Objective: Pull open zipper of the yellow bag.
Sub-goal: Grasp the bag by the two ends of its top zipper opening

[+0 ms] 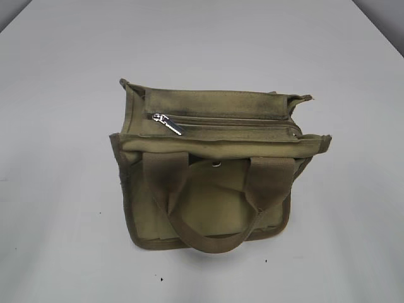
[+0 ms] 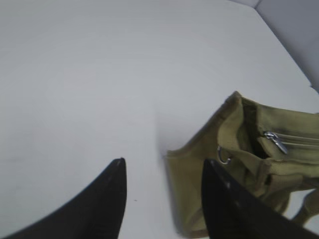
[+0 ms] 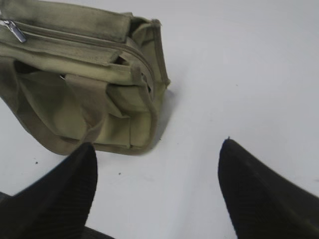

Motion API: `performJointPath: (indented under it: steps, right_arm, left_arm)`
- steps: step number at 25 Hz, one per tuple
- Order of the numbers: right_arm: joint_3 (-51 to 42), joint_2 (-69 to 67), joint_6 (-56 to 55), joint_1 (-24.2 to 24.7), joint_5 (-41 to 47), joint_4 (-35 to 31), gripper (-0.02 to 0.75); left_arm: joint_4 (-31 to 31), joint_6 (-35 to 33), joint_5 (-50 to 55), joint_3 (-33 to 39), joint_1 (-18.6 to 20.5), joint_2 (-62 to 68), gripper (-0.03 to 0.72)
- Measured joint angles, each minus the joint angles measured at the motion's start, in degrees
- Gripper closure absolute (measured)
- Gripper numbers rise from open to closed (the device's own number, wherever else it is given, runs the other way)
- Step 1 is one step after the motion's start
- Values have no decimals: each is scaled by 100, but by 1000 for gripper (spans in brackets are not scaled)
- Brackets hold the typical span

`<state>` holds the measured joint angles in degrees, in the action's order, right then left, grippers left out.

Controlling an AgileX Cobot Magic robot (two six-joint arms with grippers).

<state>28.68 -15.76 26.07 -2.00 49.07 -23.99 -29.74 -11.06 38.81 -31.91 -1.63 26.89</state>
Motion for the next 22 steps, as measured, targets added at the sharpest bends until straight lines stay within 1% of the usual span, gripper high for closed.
performJointPath:
  steps: [3,5,7,9,12,15,18,22]
  right_arm:
    - [0,-505,319,-252,-514,-462,155]
    - [14,-911,663,-432,-811,-745,155]
    - [102,-1426,1061,-638,-956,-985,155]
    - [276,-1959,1472,-809,-1021,-1100,155]
    - [636,-2875,2073,-1034,-1040,-1170,155]
    - [1067,-3831,2402,-1230,-1054,-1175,155]
    - [1566,-4526,2556,-1433,-1060,-1170,155]
    - [2262,-5358,2602,-1768,-1066,-1045,155]
  left_arm:
    - [-1260,-998,34,-19,0,1020,307]
    - [-1828,-1495,271,-144,0,1823,307]
    - [-2177,-1726,610,-372,0,2623,307]
    - [-2361,-1821,909,-717,-7,3215,307]
    - [-2495,-1920,1072,-1245,-164,3902,307]
    - [-2620,-1945,1121,-1691,-531,4376,307]
    - [-2691,-1873,1074,-2021,-1011,4706,307]
    - [-2810,-1652,997,-2340,-1392,5187,307]
